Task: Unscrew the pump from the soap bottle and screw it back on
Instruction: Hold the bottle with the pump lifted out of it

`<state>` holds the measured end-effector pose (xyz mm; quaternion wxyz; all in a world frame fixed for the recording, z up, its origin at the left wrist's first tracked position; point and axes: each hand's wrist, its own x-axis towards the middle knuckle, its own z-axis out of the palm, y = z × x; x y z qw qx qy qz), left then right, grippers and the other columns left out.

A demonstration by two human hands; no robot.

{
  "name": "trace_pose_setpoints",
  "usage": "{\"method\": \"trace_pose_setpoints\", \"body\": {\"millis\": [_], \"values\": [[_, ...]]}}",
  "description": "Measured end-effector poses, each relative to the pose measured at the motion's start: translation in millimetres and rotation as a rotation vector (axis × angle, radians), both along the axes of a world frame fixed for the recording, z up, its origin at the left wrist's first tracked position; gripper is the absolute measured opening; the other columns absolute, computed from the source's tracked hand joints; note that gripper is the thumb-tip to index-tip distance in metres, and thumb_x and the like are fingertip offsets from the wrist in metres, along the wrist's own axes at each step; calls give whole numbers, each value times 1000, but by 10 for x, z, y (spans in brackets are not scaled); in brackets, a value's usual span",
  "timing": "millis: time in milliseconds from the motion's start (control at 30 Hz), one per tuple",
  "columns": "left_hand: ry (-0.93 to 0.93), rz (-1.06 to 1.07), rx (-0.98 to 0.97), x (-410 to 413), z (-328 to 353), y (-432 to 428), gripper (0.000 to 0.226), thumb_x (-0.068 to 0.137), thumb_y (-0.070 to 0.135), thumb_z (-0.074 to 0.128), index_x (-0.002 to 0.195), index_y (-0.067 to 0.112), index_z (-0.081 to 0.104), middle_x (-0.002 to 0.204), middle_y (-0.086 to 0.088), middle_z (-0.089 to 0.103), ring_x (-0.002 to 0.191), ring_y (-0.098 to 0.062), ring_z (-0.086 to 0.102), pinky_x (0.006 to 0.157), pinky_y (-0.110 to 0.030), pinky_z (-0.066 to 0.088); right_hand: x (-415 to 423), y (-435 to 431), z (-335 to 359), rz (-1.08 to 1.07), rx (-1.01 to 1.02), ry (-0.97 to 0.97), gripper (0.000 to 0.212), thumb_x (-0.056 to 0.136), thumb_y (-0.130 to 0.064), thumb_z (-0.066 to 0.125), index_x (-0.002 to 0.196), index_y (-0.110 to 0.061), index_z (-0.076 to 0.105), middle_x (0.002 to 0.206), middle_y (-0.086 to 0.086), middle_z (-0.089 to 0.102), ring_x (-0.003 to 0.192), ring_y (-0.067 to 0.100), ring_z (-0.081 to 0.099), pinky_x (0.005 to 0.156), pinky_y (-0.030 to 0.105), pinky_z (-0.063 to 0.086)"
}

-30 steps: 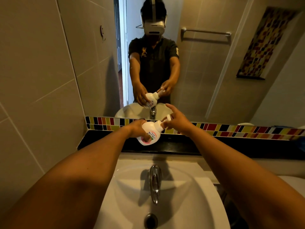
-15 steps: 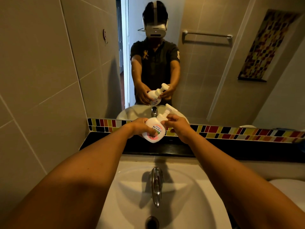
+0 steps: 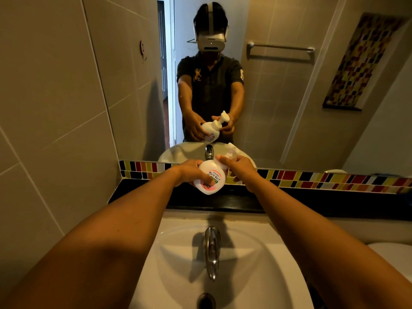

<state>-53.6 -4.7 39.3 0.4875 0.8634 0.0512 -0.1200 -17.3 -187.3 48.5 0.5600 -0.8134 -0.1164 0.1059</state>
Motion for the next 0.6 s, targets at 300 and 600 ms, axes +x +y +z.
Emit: {"method": "trace_pose_setpoints", "body": {"millis": [300,600], "values": [[-32,-9,24,48,110,-11,55,74,18,80,125,14,58,121,-10,67,111,-27,64,93,-40,56,136,-86,13,131,242,170,43,91,-35,61,126,-12,57,107,12,64,86,21,61,66,28,49],[-13,-14,71,63,56,-21,49,75,18,80,119,17,57,115,-6,66,105,-23,64,87,-36,56,74,-79,50,165,146,228,49,87,-52,62,121,-16,57,103,9,67,89,23,64,70,31,52]]}}
